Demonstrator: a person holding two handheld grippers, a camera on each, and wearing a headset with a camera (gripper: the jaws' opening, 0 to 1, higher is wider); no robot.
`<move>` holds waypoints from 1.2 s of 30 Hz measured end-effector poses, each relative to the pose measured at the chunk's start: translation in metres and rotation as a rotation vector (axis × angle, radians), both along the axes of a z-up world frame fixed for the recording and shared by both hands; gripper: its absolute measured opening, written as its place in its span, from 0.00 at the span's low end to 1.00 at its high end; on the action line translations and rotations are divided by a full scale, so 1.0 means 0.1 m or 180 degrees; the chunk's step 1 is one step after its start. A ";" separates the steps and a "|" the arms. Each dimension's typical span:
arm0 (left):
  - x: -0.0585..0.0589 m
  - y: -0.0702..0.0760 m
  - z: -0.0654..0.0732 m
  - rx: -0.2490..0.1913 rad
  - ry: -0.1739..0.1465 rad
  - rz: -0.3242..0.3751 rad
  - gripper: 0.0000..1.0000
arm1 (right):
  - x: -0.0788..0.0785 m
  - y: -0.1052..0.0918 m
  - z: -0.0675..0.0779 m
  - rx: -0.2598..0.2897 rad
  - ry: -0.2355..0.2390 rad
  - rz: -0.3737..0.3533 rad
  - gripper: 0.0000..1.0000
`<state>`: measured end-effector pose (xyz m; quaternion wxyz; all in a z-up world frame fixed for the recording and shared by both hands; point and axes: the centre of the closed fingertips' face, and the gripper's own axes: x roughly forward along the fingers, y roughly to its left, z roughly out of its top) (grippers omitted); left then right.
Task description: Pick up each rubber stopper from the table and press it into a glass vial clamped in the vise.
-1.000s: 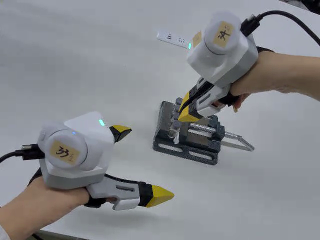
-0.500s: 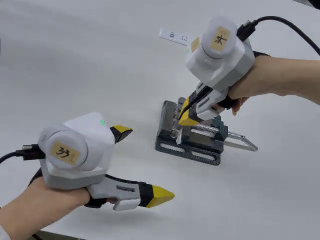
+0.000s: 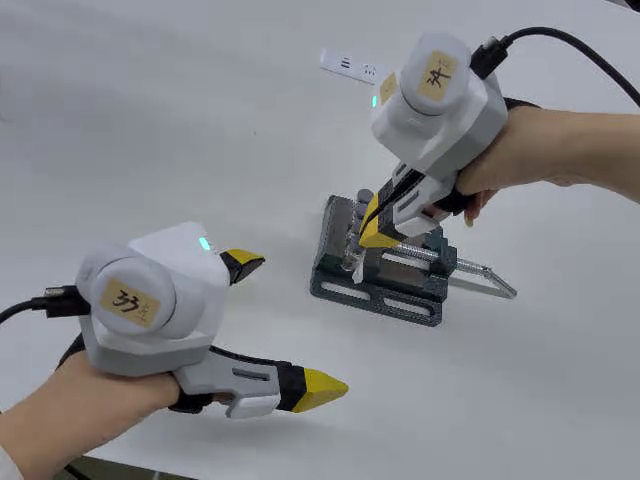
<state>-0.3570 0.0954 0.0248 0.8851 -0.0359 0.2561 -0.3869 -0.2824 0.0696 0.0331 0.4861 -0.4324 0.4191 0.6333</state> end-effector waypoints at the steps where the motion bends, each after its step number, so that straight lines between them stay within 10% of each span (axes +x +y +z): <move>1: 0.00 0.00 0.00 -0.0002 0.0001 0.0003 0.92 | 0.00 0.01 -0.01 -0.0017 0.0002 -0.0003 0.00; 36: 0.13 -0.01 0.02 -0.0091 -0.0021 0.0107 0.92 | -0.03 -0.03 -0.03 -0.0230 -0.0068 -0.0044 0.00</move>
